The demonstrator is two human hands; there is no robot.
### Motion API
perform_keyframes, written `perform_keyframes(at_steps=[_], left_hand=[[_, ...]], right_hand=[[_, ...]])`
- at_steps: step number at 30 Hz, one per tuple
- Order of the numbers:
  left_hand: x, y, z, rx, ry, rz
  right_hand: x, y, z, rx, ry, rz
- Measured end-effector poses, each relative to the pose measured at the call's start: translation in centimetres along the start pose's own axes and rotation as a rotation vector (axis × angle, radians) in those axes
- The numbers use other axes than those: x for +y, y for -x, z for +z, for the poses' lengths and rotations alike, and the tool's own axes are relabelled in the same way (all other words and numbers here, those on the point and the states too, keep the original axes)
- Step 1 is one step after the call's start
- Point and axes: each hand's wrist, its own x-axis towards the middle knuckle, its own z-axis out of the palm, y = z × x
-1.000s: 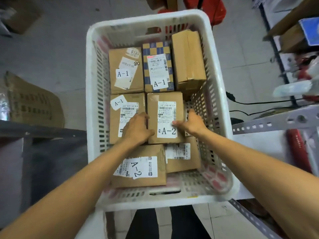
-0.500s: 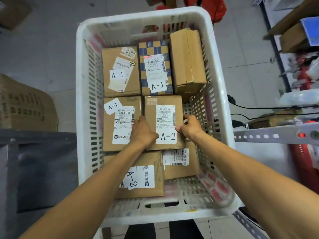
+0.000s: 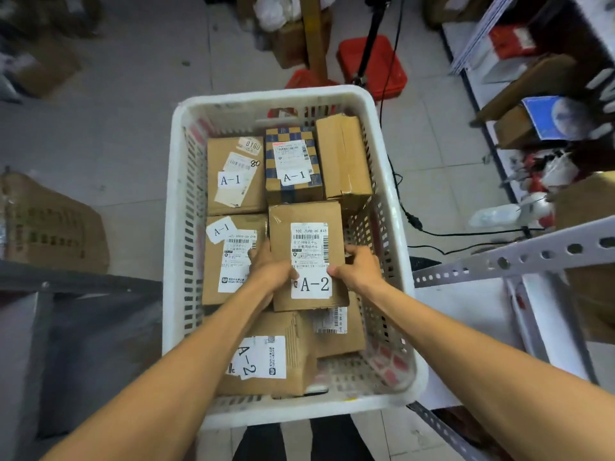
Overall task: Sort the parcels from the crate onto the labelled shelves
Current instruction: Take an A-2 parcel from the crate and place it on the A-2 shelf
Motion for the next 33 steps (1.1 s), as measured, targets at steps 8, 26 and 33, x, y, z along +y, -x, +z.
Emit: perform_keyframes(at_steps=[8, 26, 33], left_hand=[[3.3, 5.3, -2.5, -0.079, 0.152, 0.105], [7.4, 17.0, -9.7, -0.140, 0.059, 0.523], [3.9, 22.1, -11.2, -0.283, 0.009, 0.629]], right_hand=[[-3.8, 5.9, -3.9, 0.011, -0.097, -0.225], [-9.5, 21.5, -5.5, 0.204, -0.161, -0.555], [-6.4, 28.5, -3.2, 0.333, -0.205, -0.522]])
